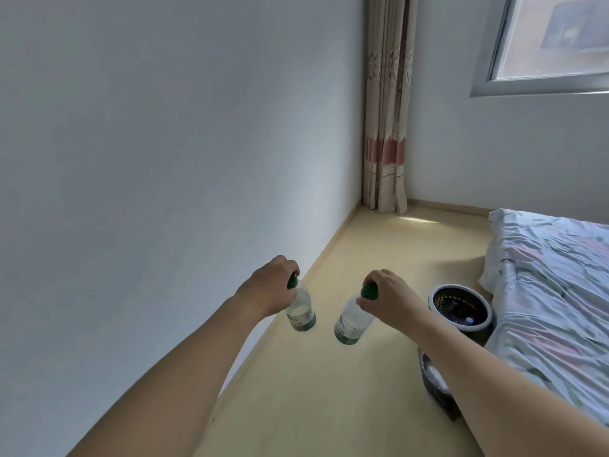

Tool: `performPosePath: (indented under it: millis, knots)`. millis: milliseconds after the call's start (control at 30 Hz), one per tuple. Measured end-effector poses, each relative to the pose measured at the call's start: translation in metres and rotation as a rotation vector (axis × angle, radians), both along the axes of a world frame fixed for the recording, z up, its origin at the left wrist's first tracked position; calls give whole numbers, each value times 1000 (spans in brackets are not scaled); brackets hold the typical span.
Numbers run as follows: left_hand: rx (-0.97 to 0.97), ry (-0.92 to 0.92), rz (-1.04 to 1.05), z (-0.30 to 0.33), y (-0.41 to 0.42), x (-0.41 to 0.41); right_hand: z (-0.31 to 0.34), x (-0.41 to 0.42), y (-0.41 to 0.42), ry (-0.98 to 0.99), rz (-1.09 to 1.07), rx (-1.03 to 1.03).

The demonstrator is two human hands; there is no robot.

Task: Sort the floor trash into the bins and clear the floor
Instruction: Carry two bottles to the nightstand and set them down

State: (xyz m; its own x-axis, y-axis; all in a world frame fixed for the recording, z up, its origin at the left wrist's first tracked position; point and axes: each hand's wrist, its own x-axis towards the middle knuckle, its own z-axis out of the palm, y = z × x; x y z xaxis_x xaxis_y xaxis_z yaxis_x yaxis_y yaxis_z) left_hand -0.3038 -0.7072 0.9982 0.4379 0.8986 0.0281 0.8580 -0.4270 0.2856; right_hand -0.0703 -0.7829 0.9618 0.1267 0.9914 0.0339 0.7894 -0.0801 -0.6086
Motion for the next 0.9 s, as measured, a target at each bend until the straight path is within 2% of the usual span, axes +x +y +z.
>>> performPosePath:
  millis: [167,367,500,733,900]
  knots:
    - [28,-14,-21,10,99,-4,5,-7,85,23,-39,17]
    - [63,76,-216,-5,219,18,-7,17,175,13,-168,-10]
    - [34,32,-302,-14,309,48,-13,46,235,-25,-304,-28]
    - [-37,-119,-511,-17,437,172,1,107,306,-37,-515,-26]
    - [-101,-97,-666,-46,461,295,-10,182,302,-39,-747,-78]
